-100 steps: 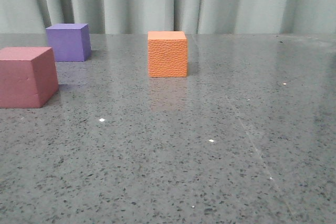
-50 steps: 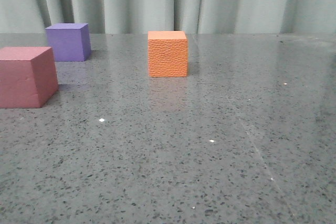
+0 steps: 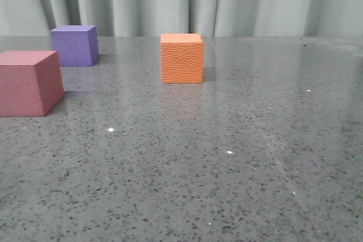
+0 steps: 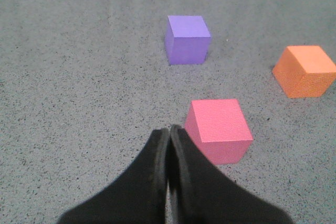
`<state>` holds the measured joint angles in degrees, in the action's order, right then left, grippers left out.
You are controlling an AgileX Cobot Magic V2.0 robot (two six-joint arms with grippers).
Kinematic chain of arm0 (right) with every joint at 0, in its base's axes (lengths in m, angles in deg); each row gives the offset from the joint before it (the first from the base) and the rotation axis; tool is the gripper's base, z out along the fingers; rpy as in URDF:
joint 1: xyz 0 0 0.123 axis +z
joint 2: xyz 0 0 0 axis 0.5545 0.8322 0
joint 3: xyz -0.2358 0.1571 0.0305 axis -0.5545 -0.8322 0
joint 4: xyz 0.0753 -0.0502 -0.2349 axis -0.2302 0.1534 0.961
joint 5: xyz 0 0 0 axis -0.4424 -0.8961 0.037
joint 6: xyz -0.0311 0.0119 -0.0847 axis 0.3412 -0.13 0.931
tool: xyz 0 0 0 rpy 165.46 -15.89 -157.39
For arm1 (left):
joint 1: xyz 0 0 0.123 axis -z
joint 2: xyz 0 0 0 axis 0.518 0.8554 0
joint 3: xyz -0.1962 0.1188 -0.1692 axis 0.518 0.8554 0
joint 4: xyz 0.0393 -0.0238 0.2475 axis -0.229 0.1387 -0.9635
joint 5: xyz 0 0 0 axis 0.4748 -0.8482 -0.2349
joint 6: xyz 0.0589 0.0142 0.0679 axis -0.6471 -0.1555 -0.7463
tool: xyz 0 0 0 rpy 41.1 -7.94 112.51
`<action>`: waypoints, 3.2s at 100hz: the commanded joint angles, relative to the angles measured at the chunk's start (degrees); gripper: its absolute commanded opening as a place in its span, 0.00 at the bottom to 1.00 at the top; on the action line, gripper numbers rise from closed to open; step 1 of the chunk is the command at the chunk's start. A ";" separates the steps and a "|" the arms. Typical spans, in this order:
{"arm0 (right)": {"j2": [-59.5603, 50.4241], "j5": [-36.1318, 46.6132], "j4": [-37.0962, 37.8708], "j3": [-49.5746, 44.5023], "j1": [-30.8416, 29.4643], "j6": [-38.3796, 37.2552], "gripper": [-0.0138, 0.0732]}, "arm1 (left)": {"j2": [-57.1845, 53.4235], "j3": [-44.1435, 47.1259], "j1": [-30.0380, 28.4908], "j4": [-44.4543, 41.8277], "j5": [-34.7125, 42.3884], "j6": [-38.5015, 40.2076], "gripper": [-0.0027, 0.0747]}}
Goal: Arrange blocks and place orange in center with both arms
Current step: 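Move the left gripper over the orange cube and grasp it, then carry the orange cube with the left gripper toward the purple cube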
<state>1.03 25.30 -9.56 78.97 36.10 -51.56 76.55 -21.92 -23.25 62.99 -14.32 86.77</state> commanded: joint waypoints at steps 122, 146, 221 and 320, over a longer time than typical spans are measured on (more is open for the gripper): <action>-1.40 5.06 0.48 0.83 -0.21 0.02 0.08 | 11.58 -10.07 -0.05 12.84 3.75 -8.12 0.85; -1.40 5.06 0.48 0.83 -0.21 0.02 0.08 | 15.82 -10.19 4.14 24.31 9.18 -11.67 0.85; -1.40 5.06 0.48 0.83 -0.21 0.02 0.08 | 61.90 -44.85 35.79 -24.02 10.19 34.62 0.83; -1.40 5.06 0.48 0.83 -0.21 0.02 0.08 | 79.53 -53.08 36.57 -30.71 3.04 44.46 0.78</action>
<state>1.03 25.41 -9.56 78.97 36.10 -51.66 158.73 -72.98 13.14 32.95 -12.78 130.52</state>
